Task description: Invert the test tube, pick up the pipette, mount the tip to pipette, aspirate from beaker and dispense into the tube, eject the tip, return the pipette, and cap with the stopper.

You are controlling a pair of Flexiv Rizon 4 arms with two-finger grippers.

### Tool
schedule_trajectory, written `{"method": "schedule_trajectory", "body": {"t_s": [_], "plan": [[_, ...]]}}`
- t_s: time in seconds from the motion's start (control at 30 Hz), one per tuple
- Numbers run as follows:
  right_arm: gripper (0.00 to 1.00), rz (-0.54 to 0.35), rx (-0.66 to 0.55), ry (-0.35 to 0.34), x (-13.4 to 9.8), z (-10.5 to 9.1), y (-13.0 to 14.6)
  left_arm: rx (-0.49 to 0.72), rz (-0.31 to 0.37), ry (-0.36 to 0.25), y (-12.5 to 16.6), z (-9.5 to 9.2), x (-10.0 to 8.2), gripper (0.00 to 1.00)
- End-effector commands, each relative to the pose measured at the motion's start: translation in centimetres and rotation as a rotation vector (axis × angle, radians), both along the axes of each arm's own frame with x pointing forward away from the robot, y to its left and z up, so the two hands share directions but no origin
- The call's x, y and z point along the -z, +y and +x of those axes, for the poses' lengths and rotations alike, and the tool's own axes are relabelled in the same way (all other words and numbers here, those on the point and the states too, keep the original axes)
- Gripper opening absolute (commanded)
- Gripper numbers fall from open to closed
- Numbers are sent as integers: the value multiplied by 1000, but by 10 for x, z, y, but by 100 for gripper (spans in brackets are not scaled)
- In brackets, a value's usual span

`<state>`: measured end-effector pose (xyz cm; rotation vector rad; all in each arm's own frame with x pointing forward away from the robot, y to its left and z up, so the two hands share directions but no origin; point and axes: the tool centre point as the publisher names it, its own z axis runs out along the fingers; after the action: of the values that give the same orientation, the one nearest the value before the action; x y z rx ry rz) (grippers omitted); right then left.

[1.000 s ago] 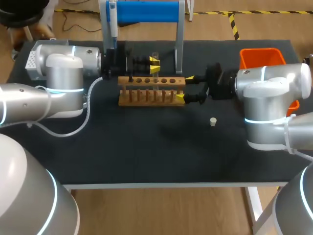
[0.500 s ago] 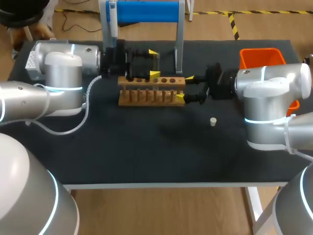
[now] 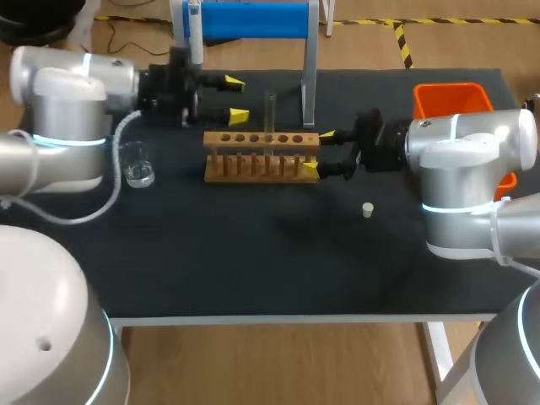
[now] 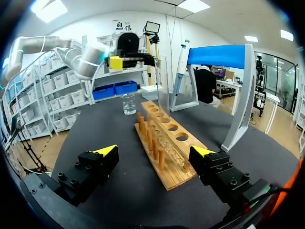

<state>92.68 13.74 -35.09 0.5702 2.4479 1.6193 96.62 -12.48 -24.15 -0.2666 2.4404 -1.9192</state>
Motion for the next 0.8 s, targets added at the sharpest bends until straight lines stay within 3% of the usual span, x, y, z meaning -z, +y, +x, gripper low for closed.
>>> {"method": "schedule_trajectory", "body": {"t_s": [0.03,0.73,0.8], "plan": [[100,1,0,-1,0,0,0,-176,67,11,43,-49,-17,100],[100,1,0,-1,0,0,0,-176,67,11,43,-49,-17,100],[100,1,0,-1,0,0,0,-274,63,18,69,-45,-14,100]]}}
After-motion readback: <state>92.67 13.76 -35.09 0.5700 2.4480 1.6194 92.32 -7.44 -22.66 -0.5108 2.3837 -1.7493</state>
